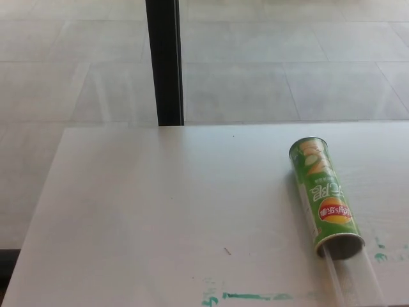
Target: Use the right hand as a fist to push the chips tray inside its container kept in the middle of the desk
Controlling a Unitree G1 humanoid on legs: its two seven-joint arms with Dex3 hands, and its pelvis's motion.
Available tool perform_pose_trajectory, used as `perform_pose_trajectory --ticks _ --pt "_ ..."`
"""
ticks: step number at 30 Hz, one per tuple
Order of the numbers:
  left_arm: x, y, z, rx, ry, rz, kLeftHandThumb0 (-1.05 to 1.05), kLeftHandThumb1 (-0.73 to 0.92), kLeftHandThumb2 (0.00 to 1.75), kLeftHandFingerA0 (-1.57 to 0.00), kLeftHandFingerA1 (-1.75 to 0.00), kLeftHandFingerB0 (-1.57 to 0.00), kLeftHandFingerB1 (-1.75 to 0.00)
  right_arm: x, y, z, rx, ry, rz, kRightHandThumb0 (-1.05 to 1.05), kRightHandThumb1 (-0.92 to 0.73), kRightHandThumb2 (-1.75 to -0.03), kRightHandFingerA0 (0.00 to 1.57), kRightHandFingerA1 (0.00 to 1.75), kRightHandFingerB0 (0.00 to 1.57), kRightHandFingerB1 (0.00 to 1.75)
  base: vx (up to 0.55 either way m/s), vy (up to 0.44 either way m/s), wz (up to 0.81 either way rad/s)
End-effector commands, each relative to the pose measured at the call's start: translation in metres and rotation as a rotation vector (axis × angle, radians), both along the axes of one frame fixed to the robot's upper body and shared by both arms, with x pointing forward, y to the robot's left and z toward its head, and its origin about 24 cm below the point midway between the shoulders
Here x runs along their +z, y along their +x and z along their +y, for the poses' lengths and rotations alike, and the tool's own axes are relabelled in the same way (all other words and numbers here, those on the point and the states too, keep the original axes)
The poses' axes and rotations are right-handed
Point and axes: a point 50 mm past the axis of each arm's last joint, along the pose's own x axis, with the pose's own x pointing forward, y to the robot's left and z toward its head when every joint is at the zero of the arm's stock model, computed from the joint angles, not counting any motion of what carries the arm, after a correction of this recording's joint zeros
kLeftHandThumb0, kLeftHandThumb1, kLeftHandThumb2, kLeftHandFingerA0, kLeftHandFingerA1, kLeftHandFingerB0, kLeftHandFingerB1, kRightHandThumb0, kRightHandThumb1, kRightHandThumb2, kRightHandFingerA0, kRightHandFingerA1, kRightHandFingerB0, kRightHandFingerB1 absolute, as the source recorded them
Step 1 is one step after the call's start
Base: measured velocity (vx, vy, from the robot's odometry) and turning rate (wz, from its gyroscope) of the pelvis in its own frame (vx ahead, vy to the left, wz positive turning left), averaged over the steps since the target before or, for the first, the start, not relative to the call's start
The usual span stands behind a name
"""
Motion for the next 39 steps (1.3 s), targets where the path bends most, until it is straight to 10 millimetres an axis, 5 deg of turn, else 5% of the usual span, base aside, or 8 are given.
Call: perform_pose_trajectory --ticks 1,8,13,20,22,24,25,39 --pt "0.023 -0.004 0.023 0.179 -0.012 -0.247 -1.05 0.79 0.76 -0.19 -1.46 0.0 -1.1 0.046 0.01 -0.044 -0.341 -0.036 -0.34 -0.7 -0.88 -0.66 0.51 0.81 0.21 0.51 0.0 0.0 0.0" --pt "0.02 -0.01 0.021 0.19 -0.014 -0.199 -1.05 0.59 1.27 -0.43 -1.1 -0.1 -0.76 0.1 0.035 -0.068 -0.482 -0.107 -0.669 -0.81 -0.82 -0.64 0.58 0.68 0.22 0.45 0.0 0.0 0.0" --pt "0.022 -0.01 0.023 0.203 -0.011 -0.209 -1.05 0.78 0.77 -0.4 -1.47 -0.03 -1.04 0.144 0.058 -0.062 -0.356 -0.191 -0.846 -0.71 -0.69 -1.04 0.6 0.69 0.24 0.52 0.0 0.0 0.0" --pt "0.023 -0.008 0.025 0.17 0.012 -0.168 -1.05 0.56 1.29 -0.5 -1.15 -0.13 -0.81 0.216 0.086 0.004 0.015 -0.23 -1.178 -0.8 -0.78 -0.63 0.71 0.67 0.43 0.41 0.0 0.0 0.0" --pt "0.024 -0.009 0.024 0.156 0.011 -0.176 -1.05 0.78 0.86 -0.46 -1.43 -0.16 -1.07 0.227 0.088 0.024 0.152 -0.252 -1.209 -0.83 -0.79 -0.64 0.71 0.72 0.43 0.41 0.0 0.0 0.0" --pt "0.024 -0.01 0.024 0.146 0.008 -0.174 -1.05 0.58 1.28 -0.57 -1.17 -0.26 -0.87 0.236 0.088 0.04 0.264 -0.275 -1.211 -0.84 -0.66 -1.05 0.67 0.79 0.35 0.52 0.0 0.0 0.0" --pt "0.024 -0.01 0.024 0.153 0.001 -0.169 -1.05 0.75 0.87 -0.48 -1.41 -0.23 -1.09 0.242 0.088 0.053 0.353 -0.284 -1.226 -0.8 -0.82 -0.65 0.72 0.8 0.41 0.43 0.0 0.0 0.0" --pt "0.022 -0.013 0.024 0.105 0.047 -0.067 -0.78 0.36 1.2 -0.89 -1.23 -0.03 -0.72 0.228 0.06 0.139 1.227 -0.169 -0.818 -0.71 -0.84 -0.65 0.74 0.79 0.49 0.43 0.0 0.0 0.0"
